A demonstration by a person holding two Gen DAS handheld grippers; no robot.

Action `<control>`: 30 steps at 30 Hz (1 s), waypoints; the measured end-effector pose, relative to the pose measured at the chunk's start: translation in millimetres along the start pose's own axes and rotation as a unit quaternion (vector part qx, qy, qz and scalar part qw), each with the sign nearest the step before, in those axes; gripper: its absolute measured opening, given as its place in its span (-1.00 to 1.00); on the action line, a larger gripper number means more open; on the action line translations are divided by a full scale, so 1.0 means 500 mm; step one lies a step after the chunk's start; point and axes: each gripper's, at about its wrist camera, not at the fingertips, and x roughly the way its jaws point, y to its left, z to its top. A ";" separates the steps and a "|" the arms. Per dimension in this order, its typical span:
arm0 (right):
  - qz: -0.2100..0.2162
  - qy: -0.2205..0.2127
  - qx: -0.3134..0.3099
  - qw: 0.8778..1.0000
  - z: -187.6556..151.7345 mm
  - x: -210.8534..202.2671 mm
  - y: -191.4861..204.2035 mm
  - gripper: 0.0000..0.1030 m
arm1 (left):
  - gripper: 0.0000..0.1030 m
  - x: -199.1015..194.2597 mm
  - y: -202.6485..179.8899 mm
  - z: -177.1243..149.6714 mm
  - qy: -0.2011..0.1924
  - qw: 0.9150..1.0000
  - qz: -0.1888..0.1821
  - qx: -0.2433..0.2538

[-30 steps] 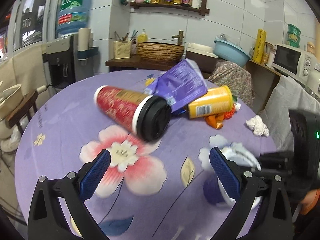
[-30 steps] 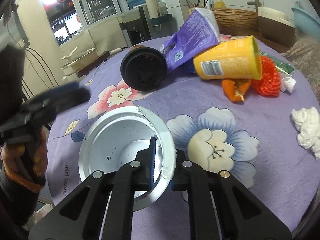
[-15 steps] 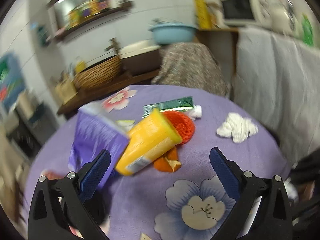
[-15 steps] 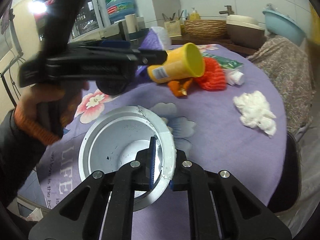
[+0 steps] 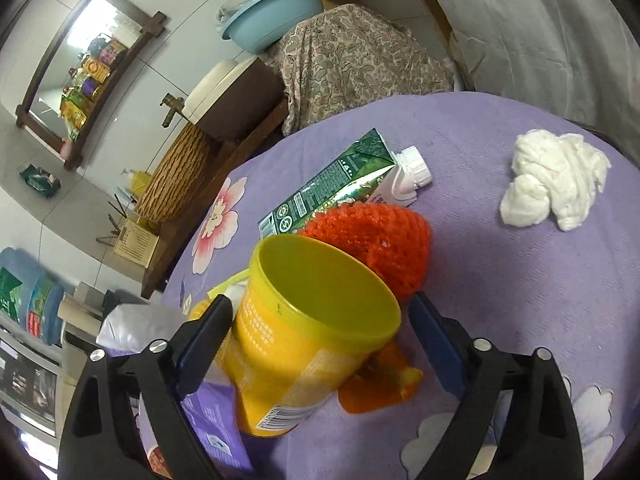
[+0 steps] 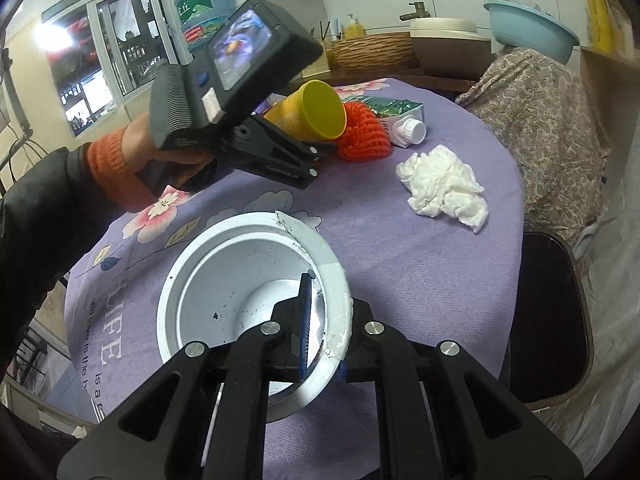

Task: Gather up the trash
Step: 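Lift the yogurt cup with the right gripper while the left gripper grasps the yellow cup, then carry both cups to the black bin and open both grippers to drop them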

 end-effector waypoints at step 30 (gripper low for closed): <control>0.017 -0.055 0.053 0.997 -0.010 -0.076 -0.091 -0.79 | 0.36 -0.271 0.083 0.023 -0.162 0.959 -0.076 -0.218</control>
